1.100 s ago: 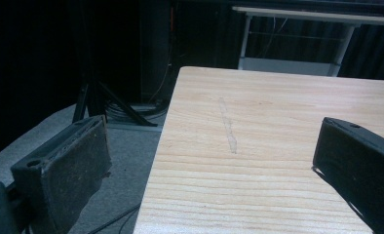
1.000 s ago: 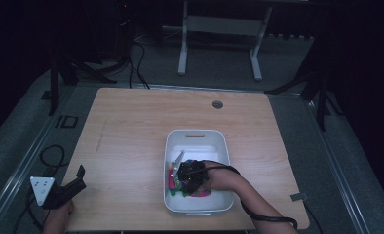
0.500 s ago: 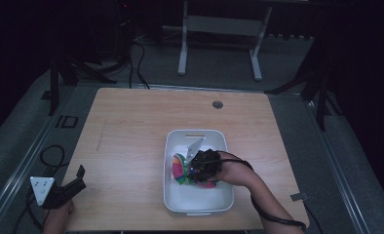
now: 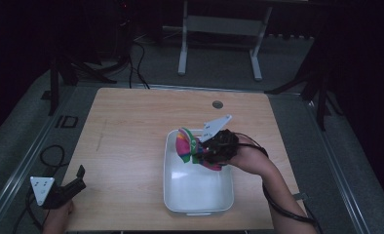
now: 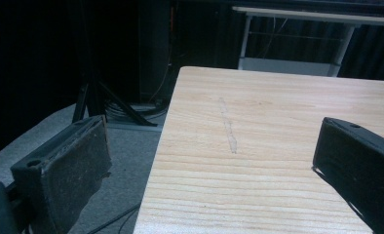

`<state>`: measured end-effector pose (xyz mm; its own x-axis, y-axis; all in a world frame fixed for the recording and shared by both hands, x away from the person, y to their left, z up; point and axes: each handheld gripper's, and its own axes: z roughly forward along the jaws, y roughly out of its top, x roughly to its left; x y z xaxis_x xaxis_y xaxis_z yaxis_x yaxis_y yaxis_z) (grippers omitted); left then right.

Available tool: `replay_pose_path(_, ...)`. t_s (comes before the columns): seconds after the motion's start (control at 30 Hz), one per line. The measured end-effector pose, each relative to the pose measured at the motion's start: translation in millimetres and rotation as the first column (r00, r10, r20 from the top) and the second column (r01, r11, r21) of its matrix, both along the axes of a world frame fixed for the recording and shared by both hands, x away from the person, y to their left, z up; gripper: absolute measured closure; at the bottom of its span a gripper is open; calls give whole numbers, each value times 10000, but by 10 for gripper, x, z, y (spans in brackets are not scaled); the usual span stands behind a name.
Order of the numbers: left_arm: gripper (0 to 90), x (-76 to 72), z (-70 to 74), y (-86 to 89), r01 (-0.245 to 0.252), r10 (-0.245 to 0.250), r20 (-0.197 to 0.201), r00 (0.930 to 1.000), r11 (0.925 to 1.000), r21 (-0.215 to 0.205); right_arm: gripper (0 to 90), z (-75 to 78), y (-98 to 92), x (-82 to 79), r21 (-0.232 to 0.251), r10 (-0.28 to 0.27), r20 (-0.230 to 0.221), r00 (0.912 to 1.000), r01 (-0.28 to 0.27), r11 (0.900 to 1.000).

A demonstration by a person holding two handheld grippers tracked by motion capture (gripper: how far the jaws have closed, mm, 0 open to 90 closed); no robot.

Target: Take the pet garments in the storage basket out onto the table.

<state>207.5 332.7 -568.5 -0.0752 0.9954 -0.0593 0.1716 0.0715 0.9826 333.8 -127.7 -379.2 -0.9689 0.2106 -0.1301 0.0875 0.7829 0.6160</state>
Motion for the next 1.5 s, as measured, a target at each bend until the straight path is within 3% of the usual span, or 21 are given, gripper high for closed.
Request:
replay_pose_path(0.2, 9, 0, 0, 0, 9, -9, 1, 10000, 10000, 0, 638, 176, -249, 69, 410, -645, 324, 9974, 631, 9972)
replay_pose_path(0.43, 9, 2, -1, -1, 6, -6, -21, 10000, 10000, 25, 638, 216, -570, 159, 708, -1536, 552, 9866, 1496, 9862)
replay_pose_path(0.73, 9, 4, -1, -4, -5, 5, -13, 10000, 10000, 29, 638, 218, -1120, 269, 908, -2903, 485, 9557, 2853, 9541)
replay_pose_path(0.87, 9, 2, -1, -5, -7, 7, -6, 10000, 10000, 24, 637, 172, -1333, 301, 859, -3546, 490, 9337, 3498, 9329)
replay_pose_path(1.0, 9, 4, 0, -7, 5, -5, -15, 10000, 10000, 35, 636, 40, -1518, 363, 852, -4099, 273, 9117, 4064, 9097)
replay_pose_path(1.13, 9, 1, 0, -3, -19, 19, -1, 10000, 10000, 25, 635, -164, -1580, 428, 683, -4357, 49, 9001, 4344, 8981)
replay_pose_path(1.17, 9, 0, 0, -3, -18, 18, -3, 10000, 10000, 27, 635, -240, -1585, 450, 609, -4498, -17, 8931, 4491, 8914)
replay_pose_path(1.23, 9, 0, 0, -3, -18, 18, -3, 10000, 10000, 27, 635, -289, -1584, 461, 548, -4562, -52, 8898, 4558, 8884)
replay_pose_path(1.27, 9, 1, 0, -4, -8, 8, -5, 10000, 10000, 32, 633, -420, -1582, 492, 458, -4802, -73, 8772, 4800, 8761)
replay_pose_path(1.3, 9, 0, 0, -3, -9, 9, -2, 10000, 10000, 29, 633, -470, -1580, 505, 406, -4834, -79, 8754, 4833, 8745)
replay_pose_path(1.37, 9, 0, 0, -4, -1, 1, 0, 10000, 10000, 31, 633, -601, -1572, 534, 371, -5051, -120, 8630, 5052, 8622)
replay_pose_path(1.5, 9, -2, 0, -4, 19, -19, 11, 10000, 10000, 34, 632, -868, -1543, 600, 56, -5214, -481, 8520, 5222, 8528)
